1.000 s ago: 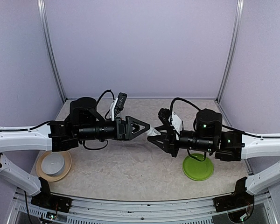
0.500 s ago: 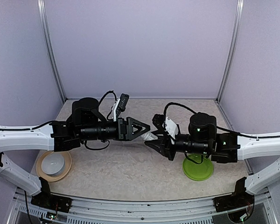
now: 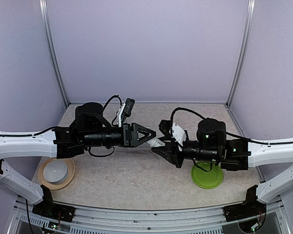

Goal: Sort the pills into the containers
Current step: Screw the lid of the pill bottle onto the pill bottle.

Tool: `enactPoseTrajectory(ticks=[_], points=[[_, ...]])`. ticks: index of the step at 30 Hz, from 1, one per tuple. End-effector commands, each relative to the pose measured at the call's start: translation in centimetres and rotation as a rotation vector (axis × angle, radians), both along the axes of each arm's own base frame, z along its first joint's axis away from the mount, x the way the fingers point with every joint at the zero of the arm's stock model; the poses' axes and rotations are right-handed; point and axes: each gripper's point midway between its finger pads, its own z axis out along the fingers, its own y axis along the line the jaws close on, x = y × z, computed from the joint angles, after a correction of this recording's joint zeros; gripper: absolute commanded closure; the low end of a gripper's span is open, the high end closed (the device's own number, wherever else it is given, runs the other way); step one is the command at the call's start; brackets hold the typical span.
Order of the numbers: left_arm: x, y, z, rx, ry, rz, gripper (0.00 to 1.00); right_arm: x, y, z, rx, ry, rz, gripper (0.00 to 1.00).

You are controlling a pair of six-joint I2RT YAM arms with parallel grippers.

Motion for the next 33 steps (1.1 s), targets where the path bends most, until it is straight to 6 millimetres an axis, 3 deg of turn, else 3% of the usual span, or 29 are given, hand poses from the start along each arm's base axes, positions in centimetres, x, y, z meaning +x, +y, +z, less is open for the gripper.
enactPoseTrajectory(ticks=[1, 6, 12, 20, 33], points=[[-0.2, 0.0, -0.3, 0.002, -0.016, -0.015, 0.42, -0.1, 0.2, 2.3, 0.07, -0.03, -0.007, 0.9], [0.0, 0.2, -0.4, 0.002, -0.018, -0.005, 0.44, -0.1, 0.3, 2.3, 0.064, -0.03, -0.005, 0.9], [0.1, 0.4, -0.2, -0.005, -0.023, 0.001, 0.59, -0.1, 0.5, 1.6, 0.051, -0.018, -0.001, 0.9], [-0.1, 0.5, 0.0, -0.017, -0.03, -0.008, 0.67, -0.3, 0.5, 1.6, 0.06, -0.009, 0.009, 0.9], [-2.4, 0.0, 2.5, -0.092, -0.159, -0.111, 0.75, -3.1, 1.5, 2.9, 0.196, 0.141, 0.163, 0.9]])
